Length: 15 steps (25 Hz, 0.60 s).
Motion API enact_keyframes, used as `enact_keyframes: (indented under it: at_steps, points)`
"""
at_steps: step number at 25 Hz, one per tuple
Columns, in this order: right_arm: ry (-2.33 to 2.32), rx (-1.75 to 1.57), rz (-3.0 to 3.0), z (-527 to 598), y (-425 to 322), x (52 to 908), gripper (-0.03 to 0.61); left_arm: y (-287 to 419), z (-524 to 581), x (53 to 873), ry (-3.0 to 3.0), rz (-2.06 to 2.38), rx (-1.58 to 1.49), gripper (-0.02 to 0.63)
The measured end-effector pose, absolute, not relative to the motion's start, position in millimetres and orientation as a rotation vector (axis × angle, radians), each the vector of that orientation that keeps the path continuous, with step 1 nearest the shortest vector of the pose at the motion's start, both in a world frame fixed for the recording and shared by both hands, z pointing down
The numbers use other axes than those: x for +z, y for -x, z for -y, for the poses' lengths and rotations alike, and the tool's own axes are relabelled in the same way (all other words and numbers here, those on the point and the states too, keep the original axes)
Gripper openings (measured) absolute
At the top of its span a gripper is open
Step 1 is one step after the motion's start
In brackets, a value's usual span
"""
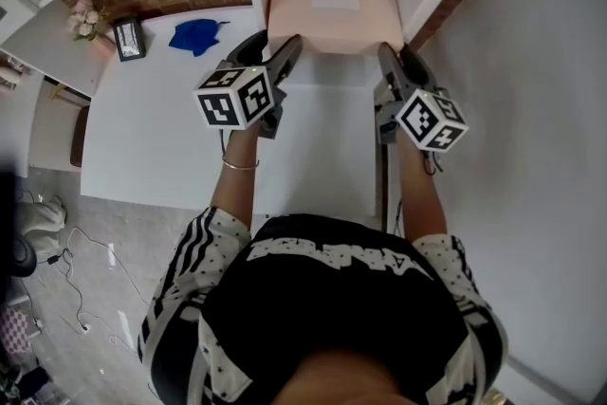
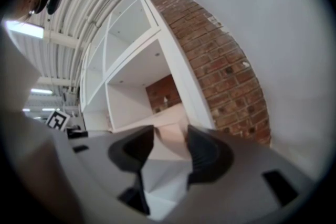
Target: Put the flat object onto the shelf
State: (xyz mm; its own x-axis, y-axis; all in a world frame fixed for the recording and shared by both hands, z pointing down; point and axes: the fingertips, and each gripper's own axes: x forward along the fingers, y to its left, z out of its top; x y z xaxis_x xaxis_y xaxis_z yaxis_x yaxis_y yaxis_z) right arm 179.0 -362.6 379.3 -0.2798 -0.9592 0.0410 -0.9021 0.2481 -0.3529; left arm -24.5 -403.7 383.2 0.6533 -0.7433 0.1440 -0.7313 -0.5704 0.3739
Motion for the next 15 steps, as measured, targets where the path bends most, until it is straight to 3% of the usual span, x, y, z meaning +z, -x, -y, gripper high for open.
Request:
enact_keyframes:
  at_steps: [15]
  points:
    - [1.745,-0.455,-2.282,360.0,-189.3,374.3,0.215,33.7,402.6,373.5,-2.515,1.183,-0.049,0.302]
